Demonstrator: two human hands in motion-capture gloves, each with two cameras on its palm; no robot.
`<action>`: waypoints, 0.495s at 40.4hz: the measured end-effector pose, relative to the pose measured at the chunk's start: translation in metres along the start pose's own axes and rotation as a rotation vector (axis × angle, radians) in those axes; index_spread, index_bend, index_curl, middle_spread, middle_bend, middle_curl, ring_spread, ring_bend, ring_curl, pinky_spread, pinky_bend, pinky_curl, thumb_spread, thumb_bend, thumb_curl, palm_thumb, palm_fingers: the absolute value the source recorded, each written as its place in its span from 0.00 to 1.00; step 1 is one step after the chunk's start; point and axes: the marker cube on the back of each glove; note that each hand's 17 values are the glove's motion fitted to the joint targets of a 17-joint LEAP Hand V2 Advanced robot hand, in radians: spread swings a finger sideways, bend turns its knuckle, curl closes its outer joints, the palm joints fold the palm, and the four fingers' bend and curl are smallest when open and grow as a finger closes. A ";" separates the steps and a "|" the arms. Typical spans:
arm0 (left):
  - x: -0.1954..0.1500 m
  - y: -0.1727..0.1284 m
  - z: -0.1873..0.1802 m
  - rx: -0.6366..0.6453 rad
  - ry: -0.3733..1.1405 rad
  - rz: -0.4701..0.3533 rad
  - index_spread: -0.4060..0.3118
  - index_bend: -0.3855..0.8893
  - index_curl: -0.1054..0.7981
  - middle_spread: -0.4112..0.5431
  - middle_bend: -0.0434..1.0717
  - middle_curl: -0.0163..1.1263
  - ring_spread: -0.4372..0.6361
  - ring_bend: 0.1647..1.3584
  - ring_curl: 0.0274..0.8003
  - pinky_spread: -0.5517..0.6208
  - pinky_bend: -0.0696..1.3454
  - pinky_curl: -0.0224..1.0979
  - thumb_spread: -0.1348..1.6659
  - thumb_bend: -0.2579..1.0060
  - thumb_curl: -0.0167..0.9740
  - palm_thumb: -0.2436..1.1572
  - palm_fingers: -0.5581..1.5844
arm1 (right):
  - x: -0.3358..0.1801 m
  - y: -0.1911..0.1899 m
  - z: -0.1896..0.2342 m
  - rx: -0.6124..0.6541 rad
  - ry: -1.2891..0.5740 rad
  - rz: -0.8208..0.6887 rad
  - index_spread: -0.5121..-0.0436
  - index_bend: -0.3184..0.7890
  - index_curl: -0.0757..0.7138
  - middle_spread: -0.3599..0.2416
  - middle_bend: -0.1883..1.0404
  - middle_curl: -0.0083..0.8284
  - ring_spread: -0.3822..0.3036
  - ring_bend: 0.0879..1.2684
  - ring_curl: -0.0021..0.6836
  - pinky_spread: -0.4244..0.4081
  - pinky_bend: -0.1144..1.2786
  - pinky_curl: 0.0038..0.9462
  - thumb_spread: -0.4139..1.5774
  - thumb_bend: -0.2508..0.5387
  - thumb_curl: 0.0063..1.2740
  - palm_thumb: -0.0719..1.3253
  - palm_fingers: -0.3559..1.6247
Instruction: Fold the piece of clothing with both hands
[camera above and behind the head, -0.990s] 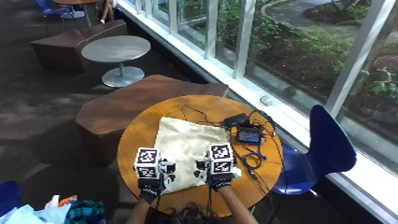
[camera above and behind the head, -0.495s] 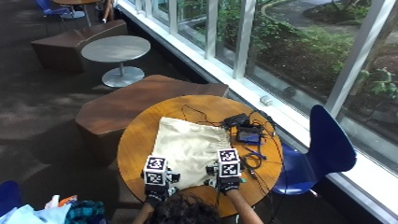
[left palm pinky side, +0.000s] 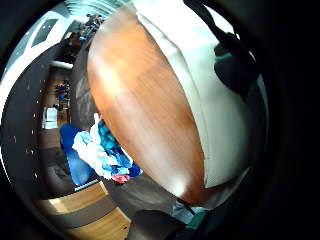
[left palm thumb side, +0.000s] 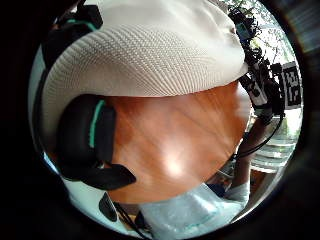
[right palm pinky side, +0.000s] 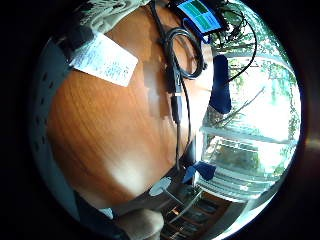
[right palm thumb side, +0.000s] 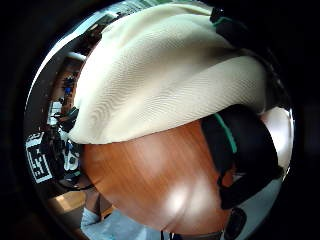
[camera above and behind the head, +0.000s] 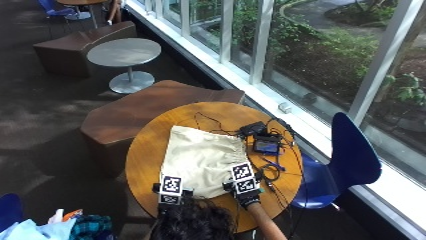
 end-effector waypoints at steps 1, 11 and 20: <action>-0.001 -0.003 0.001 0.042 -0.024 -0.009 0.39 0.53 0.43 0.38 0.22 0.32 0.44 0.31 0.32 0.55 0.46 0.30 0.75 0.25 0.31 0.42 0.54 | 0.000 0.000 -0.001 0.028 0.021 -0.001 0.32 0.46 0.43 0.49 0.31 0.35 0.55 0.22 0.34 0.58 0.53 0.35 0.82 0.41 0.26 0.48 0.38; -0.008 -0.005 -0.023 0.215 0.076 0.017 0.21 0.48 0.49 0.17 0.29 0.36 0.16 0.32 0.36 0.30 0.40 0.31 0.74 0.36 0.40 0.68 0.79 | 0.005 0.011 -0.019 0.341 0.239 -0.039 0.31 0.57 0.53 0.21 0.33 0.38 0.21 0.30 0.41 0.37 0.42 0.31 0.87 0.53 0.28 0.62 0.67; -0.036 0.056 -0.102 0.054 0.270 0.218 0.15 0.43 0.51 0.10 0.32 0.40 0.06 0.38 0.44 0.20 0.39 0.34 0.64 0.31 0.45 0.75 0.86 | 0.019 0.078 -0.076 0.295 0.095 -0.228 0.36 0.52 0.60 0.12 0.44 0.48 0.09 0.36 0.51 0.28 0.29 0.32 0.88 0.54 0.28 0.67 0.81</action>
